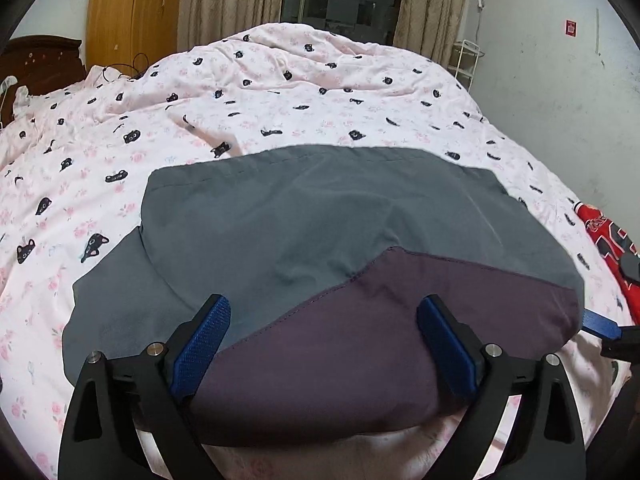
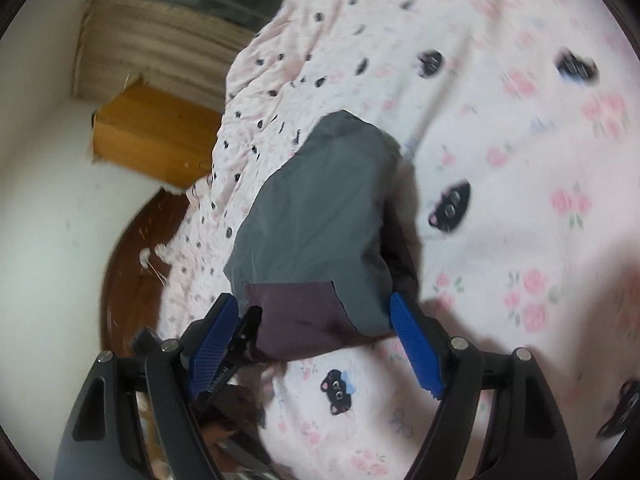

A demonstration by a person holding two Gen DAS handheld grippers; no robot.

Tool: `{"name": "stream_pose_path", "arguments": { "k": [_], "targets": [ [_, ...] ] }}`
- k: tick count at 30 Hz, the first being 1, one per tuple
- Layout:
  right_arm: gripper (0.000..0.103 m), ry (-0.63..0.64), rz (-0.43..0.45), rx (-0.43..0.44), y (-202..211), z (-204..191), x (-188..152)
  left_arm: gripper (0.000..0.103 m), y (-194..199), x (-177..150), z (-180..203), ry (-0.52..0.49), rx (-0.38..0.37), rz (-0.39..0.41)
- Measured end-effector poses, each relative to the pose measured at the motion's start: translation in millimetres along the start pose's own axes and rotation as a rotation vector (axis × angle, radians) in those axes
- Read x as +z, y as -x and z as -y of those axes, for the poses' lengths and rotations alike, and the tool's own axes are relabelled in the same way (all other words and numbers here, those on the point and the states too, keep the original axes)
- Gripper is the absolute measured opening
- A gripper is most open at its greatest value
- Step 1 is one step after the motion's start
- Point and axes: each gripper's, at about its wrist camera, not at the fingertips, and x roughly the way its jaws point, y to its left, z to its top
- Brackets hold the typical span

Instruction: Fold clothes

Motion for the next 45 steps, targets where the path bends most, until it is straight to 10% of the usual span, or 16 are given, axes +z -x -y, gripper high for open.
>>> {"name": "stream_pose_path", "arguments": {
  "k": [22, 29, 33, 45],
  "targets": [
    [0.081, -0.092, 0.04, 0.067, -50.8, 1.7, 8.4, 0.097, -12.5, 3.0, -11.4, 0.05, -0.071, -0.071],
    [0.063, -0.066, 0.03, 0.032, -56.8, -7.2, 18.3, 0.097, -13.1, 3.5, -11.7, 0.048, -0.068, -0.073],
    [0.026, -0.116, 0.002, 0.0, -68.9, 8.7, 20.5, 0.097, -12.8, 2.6, -9.1, 0.037, -0.056, -0.069],
    [0.015, 0.124, 0.019, -0.041, -54.5, -55.1, 23.3, 0.097, 2.9, 19.0, -19.8, 0.106, -0.05, 0.004]
  ]
}}
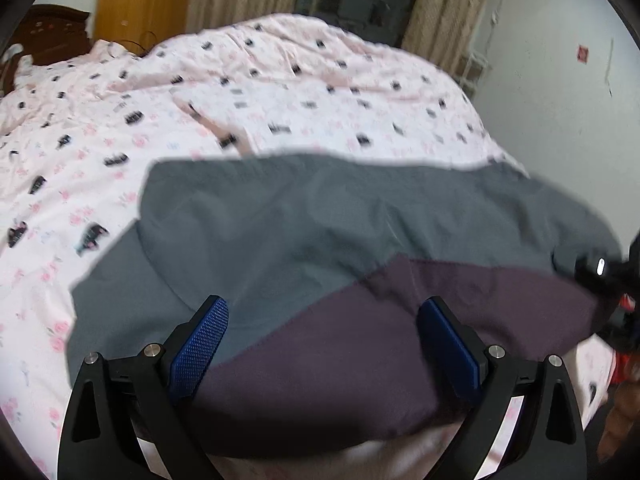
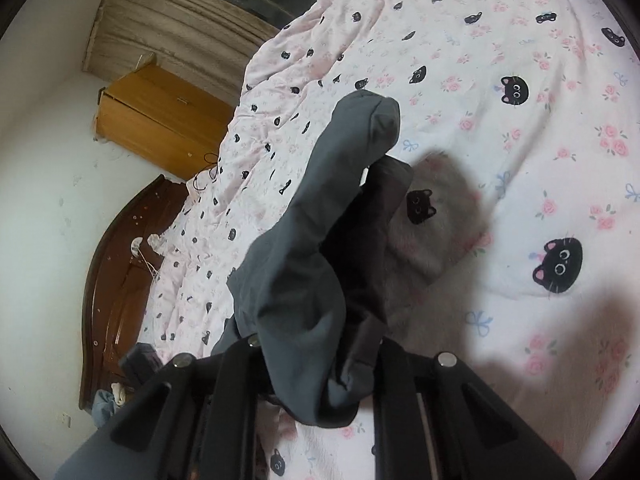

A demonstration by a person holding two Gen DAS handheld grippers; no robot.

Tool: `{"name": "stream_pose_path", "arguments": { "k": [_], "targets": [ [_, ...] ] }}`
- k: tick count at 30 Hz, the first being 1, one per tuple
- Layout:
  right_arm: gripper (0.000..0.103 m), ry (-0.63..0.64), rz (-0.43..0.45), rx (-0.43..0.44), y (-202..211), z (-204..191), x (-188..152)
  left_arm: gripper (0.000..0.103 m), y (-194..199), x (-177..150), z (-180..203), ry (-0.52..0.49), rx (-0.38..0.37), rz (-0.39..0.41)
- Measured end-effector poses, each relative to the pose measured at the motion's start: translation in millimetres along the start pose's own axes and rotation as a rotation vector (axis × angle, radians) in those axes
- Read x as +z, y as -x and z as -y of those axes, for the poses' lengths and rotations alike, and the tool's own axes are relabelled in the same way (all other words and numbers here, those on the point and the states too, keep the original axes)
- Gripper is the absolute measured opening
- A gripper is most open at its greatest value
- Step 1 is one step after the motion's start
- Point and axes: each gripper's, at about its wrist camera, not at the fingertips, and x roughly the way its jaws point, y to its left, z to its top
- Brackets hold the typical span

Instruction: Fold clothes

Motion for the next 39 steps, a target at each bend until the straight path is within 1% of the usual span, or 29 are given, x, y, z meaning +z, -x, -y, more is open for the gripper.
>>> {"name": "stream_pose_path", "arguments": {
  "k": [4, 7, 11, 14, 18, 21, 22, 24, 26, 27, 30, 33, 34, 37, 38, 39],
  "targets": [
    [0.015, -0.016, -0.012, -0.018, 0.6, 10.5, -3.1, 0.096, -8.1, 19.2, 1.2, 0.011, 0.019, 0.026],
    [0.015, -0.029, -0.023, -0.024, 1.4, 18.9, -4.7, 0.097, -25.6, 18.9, 7.8, -0.023, 0.056, -0.025],
    [0.015, -0.01, -0.043, -0.04, -2.6, 20.3, -3.4, 0.099, -48.9, 18.5, 16.6, -0.069, 0.105, -0.093],
    [0.015, 0.007, -0.047, -0.047, -2.8, 19.3, -3.7, 0.1, -54.2, 14.6, 18.9, -0.079, 0.123, -0.111],
    [0.015, 0.03, -0.035, -0.055, -1.9, 14.5, -2.9, 0.099, -40.8, 17.5, 16.6, -0.058, 0.121, -0.087],
    [0.015, 0.038, -0.03, -0.057, 1.1, 12.9, -1.5, 0.099, -16.7, 17.6, 17.8, -0.068, 0.098, -0.053],
    [0.015, 0.039, -0.03, -0.057, 2.0, 12.6, -0.9, 0.099, -9.8, 15.9, 19.5, -0.082, 0.089, -0.045],
    [0.015, 0.043, -0.029, -0.059, 2.8, 12.3, -1.6, 0.099, -2.6, 5.9, 27.1, -0.156, 0.088, -0.046],
    [0.015, 0.048, -0.029, -0.061, 3.6, 11.9, -2.2, 0.1, -5.9, -6.3, 32.3, -0.224, 0.13, -0.042],
    [0.015, 0.05, -0.032, -0.06, 2.7, 11.0, -3.3, 0.1, -11.3, -11.8, 32.0, -0.232, 0.137, -0.051],
    [0.015, 0.076, -0.028, -0.078, 0.3, 5.6, -8.4, 0.102, -19.6, -15.3, 27.7, -0.207, 0.121, -0.067],
    [0.015, 0.139, -0.015, -0.1, 3.0, -7.9, -9.8, 0.101, -13.1, -9.5, 23.4, -0.181, 0.103, -0.067],
    [0.015, 0.16, -0.01, -0.106, 4.4, -13.0, -9.3, 0.101, -7.0, -5.0, 21.3, -0.166, 0.096, -0.05],
    [0.015, 0.188, 0.001, -0.113, 9.7, -21.7, -6.8, 0.101, 12.2, 7.4, 14.9, -0.132, 0.086, 0.053],
    [0.015, 0.191, 0.004, -0.113, 11.6, -23.5, -5.8, 0.101, 12.6, 11.3, 12.4, -0.135, 0.101, 0.071],
    [0.015, 0.193, 0.006, -0.115, 12.4, -24.4, -5.9, 0.101, 6.9, 14.5, 9.5, -0.143, 0.124, 0.06]
  ]
}}
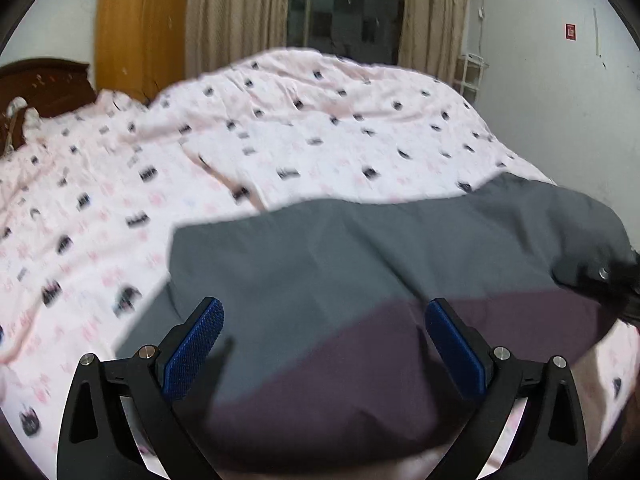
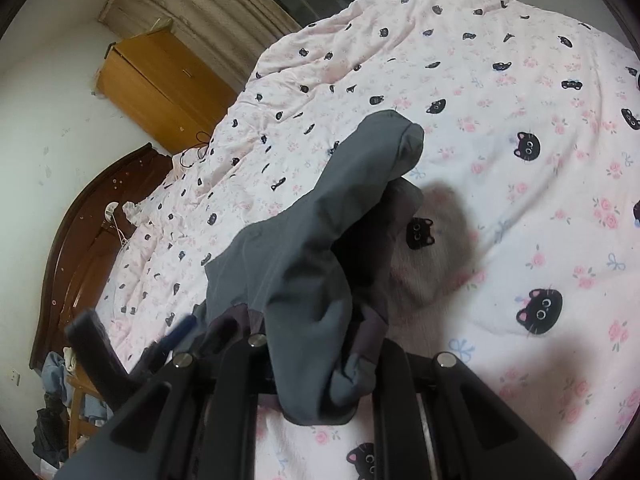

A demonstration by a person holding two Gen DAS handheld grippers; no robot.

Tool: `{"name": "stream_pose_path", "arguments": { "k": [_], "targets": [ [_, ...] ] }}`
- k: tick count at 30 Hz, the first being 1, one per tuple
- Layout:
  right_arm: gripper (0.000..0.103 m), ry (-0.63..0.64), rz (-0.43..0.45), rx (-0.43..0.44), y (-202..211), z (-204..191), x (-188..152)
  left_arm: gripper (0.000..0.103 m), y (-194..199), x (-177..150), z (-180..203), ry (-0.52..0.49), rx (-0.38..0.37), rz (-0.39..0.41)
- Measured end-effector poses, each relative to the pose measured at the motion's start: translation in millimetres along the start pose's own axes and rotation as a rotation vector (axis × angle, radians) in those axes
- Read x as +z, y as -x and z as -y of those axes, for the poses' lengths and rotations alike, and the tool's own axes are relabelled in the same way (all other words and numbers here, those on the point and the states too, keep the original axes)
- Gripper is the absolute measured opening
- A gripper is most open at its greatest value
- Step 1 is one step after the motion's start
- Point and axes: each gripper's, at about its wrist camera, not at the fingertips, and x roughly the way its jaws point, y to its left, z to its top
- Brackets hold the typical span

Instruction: Fold clothes

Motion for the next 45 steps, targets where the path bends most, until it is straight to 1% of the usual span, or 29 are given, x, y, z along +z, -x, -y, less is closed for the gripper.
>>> {"name": "stream_pose_path", "arguments": {
  "k": [2, 3, 4, 5, 8, 13, 16, 18, 21, 24, 26, 29, 33, 34, 36, 39, 40, 43, 45],
  "targets": [
    [0.015, 0.009, 0.005, -0.008, 1.4, -1.6, -1.0, 0.102, -20.1, -1.9, -2.6, -0.019, 0.026, -0.066],
    [0.015, 0.02, 0.008, -0.016, 1.4, -3.5, -2.4, 0.103, -33.7, -6.1, -3.6, -0.018, 0.011, -0.117],
    [0.015, 0.027, 0.001, -0.016, -0.3, -4.9, -3.2, 0.103, -42.6, -8.9, -4.1, -0.012, -0.002, -0.146],
    [0.015, 0.041, -0.003, -0.03, -2.9, -9.3, -3.9, 0.103, -45.4, -8.5, -3.4, -0.014, 0.001, -0.152],
    [0.015, 0.096, 0.0, -0.063, -6.4, -25.4, -2.7, 0.103, -46.5, -5.4, -1.2, -0.018, 0.012, -0.157],
    [0.015, 0.208, 0.013, -0.112, -6.9, -56.8, 0.3, 0.103, -44.4, -7.6, -9.8, 0.026, -0.017, -0.147],
    [0.015, 0.29, 0.018, -0.145, -8.5, -78.2, -0.8, 0.102, -38.4, -5.2, -14.2, 0.046, -0.02, -0.131],
    [0.015, 0.312, 0.028, -0.165, -8.1, -85.0, -0.3, 0.101, -30.8, -2.7, -14.5, 0.049, -0.044, -0.095],
    [0.015, 0.291, 0.029, -0.159, -6.5, -83.0, 3.5, 0.1, -27.7, -3.7, -10.3, 0.035, -0.08, -0.075],
    [0.015, 0.291, 0.009, -0.163, -10.5, -79.6, 3.2, 0.103, -37.8, -7.3, -6.2, 0.014, -0.069, -0.115],
    [0.015, 0.293, -0.008, -0.163, -14.1, -77.8, 2.2, 0.103, -43.5, -9.1, -3.4, 0.001, -0.062, -0.138],
    [0.015, 0.364, -0.007, -0.194, -17.2, -89.7, -1.2, 0.103, -41.5, -6.2, -4.3, 0.007, -0.063, -0.155],
    [0.015, 0.443, -0.004, -0.226, -18.7, -103.5, -0.5, 0.103, -33.9, 2.3, -16.9, 0.033, -0.07, -0.222],
    [0.014, 0.461, -0.004, -0.233, -18.9, -106.7, 0.1, 0.103, -31.1, 3.1, -21.2, 0.035, -0.067, -0.228],
    [0.015, 0.484, -0.005, -0.24, -20.0, -110.6, 1.7, 0.103, -26.1, 2.5, -32.3, 0.049, -0.048, -0.217],
    [0.014, 0.524, -0.006, -0.251, -22.9, -116.9, 1.7, 0.103, -28.3, -3.1, -49.4, 0.105, -0.069, -0.222],
    [0.015, 0.543, -0.004, -0.256, -24.3, -120.7, 0.4, 0.103, -30.7, -5.2, -49.8, 0.108, -0.069, -0.225],
    [0.014, 0.616, -0.01, -0.27, -32.0, -135.4, -6.0, 0.103, -36.3, -11.0, -41.1, 0.053, -0.036, -0.225],
    [0.015, 0.664, -0.013, -0.28, -37.1, -145.2, -10.3, 0.103, -35.7, -7.9, -43.5, 0.054, -0.049, -0.244]
  ]
}}
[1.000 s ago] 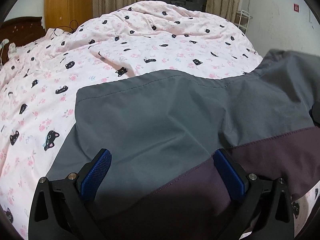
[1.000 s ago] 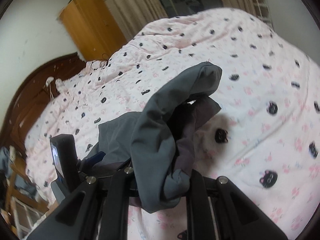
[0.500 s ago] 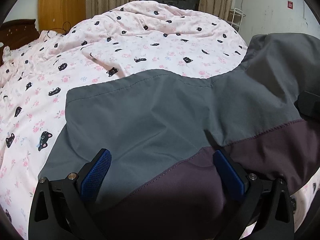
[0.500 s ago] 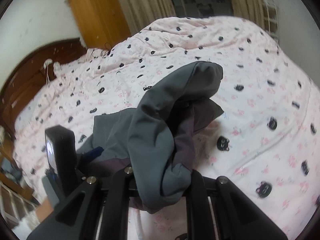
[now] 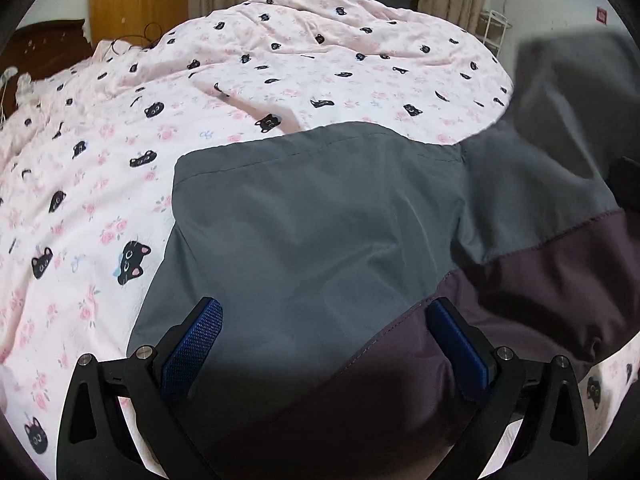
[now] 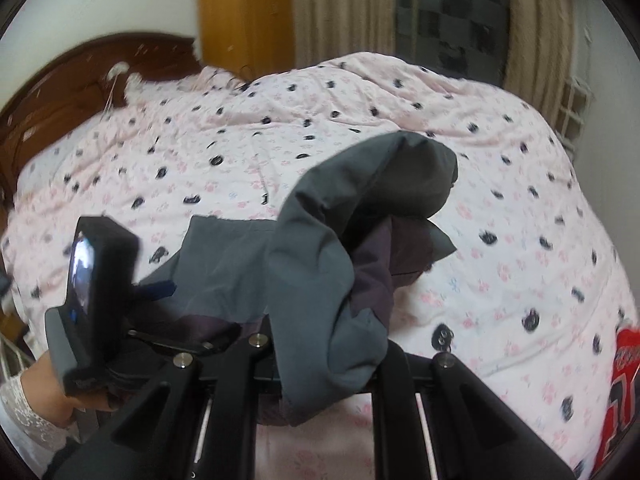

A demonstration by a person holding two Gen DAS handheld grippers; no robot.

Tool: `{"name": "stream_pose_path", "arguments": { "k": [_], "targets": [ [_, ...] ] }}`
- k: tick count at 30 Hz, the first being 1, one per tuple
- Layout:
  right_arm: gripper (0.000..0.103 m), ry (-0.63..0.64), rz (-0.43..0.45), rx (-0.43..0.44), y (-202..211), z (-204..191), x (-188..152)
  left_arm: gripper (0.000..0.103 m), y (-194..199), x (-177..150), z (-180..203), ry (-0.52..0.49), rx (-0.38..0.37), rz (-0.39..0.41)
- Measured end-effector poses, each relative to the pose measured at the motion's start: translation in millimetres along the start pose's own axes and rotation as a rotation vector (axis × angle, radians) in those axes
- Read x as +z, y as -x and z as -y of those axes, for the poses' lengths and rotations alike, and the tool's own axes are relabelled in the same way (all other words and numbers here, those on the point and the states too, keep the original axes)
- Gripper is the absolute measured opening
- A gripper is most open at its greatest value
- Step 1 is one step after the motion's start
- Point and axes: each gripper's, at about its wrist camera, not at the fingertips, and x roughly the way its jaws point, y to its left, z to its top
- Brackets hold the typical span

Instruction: Fold clothes

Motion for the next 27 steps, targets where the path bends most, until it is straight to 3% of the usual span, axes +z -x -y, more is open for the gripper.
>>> {"name": "stream_pose_path", "arguments": {
  "k": [2, 5, 8, 11, 13, 19, 27],
  "targets": [
    [0.015, 0.049, 0.0, -0.009, -2.1, -11.3, 3.1, 0.103, 7.6, 6.2, -10.1, 0.025, -0.028, -0.03],
    [0.015, 0.117, 0.002, -0.014, -4.3, -28.2, 8.4, 0.102, 37.6, 16.2, -45.8, 0.12, -0.04, -0.007],
    [0.015, 0.168, 0.005, -0.01, -5.9, -42.5, 10.3, 0.102, 59.4, 16.6, -94.4, 0.255, 0.006, 0.035],
    [0.015, 0.215, 0.009, -0.005, -9.6, -58.7, 10.7, 0.102, 65.5, 9.4, -142.8, 0.416, 0.036, 0.027],
    [0.015, 0.243, 0.013, -0.002, -12.6, -69.5, 10.6, 0.102, 64.5, 3.9, -161.8, 0.472, 0.049, 0.012],
    [0.015, 0.364, 0.002, 0.019, -30.1, -113.1, 3.2, 0.102, 61.2, -4.1, -169.8, 0.464, 0.078, -0.011],
    [0.015, 0.57, -0.034, 0.014, -60.7, -163.8, -23.4, 0.102, 65.4, -0.5, -169.9, 0.475, 0.038, 0.029]
  ]
}}
